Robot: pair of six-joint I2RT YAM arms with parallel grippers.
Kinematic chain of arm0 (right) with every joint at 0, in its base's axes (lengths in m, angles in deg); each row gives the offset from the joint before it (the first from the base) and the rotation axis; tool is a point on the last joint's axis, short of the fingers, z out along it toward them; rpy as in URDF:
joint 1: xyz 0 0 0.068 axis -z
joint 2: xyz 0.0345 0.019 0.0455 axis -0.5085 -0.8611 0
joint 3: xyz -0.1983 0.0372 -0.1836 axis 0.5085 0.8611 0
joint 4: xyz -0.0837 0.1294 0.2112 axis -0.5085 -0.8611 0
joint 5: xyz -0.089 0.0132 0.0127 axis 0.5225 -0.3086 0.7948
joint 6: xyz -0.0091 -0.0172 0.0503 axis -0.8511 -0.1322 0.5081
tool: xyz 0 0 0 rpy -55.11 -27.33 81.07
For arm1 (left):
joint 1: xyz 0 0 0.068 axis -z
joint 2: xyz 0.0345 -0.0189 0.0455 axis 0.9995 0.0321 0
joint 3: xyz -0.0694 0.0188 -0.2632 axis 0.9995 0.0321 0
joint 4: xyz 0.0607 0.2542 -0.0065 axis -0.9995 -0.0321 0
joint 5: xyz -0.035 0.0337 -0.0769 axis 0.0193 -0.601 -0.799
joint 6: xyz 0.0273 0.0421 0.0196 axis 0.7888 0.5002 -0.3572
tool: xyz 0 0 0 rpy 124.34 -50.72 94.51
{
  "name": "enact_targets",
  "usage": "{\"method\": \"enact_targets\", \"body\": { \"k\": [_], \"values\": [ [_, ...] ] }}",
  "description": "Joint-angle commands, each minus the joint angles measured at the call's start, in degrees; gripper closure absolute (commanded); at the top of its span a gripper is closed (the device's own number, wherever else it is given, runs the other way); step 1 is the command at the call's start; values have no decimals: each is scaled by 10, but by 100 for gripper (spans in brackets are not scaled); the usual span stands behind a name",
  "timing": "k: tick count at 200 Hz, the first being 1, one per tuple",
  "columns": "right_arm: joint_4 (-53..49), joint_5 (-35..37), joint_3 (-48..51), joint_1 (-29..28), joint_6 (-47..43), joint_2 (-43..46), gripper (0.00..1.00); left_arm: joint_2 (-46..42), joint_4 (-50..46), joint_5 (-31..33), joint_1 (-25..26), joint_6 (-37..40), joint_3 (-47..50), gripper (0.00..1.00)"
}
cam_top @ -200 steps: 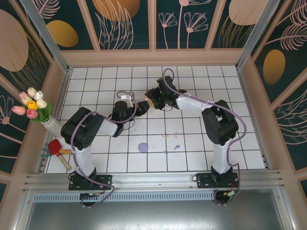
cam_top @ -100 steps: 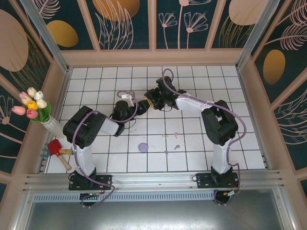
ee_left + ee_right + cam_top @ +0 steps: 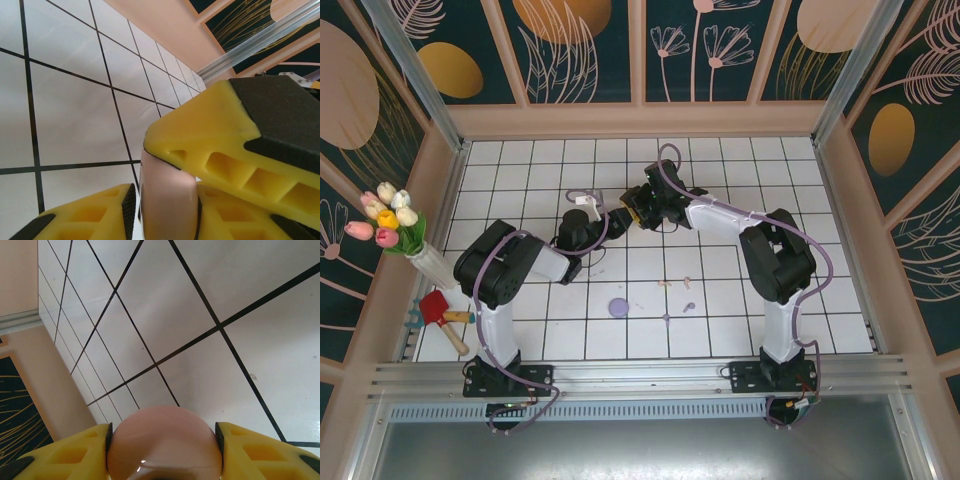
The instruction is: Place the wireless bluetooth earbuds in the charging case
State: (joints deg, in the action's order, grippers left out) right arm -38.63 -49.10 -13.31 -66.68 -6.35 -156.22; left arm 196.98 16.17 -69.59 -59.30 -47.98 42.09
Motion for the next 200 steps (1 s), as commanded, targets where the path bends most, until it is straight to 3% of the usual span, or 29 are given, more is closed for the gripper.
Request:
{"method": "enact_targets", "body": {
  "k": [1, 95, 123, 163, 200],
  "values": [
    [4, -4, -13, -7, 6, 0, 54, 18, 8, 10, -2, -1, -12, 69],
    [12, -6, 2, -8, 6, 11, 54, 25, 5, 2, -2, 0, -24, 84],
    [15, -8, 2, -3, 5, 14, 50, 27, 3, -2, -2, 3, -24, 87],
    [25, -7, 20, 40, -12, 53, 36, 22, -7, -21, -2, 10, -24, 89],
    [47, -10, 100, 105, -105, 144, 33, -2, -69, -86, -3, 51, -44, 90]
  ]
}}
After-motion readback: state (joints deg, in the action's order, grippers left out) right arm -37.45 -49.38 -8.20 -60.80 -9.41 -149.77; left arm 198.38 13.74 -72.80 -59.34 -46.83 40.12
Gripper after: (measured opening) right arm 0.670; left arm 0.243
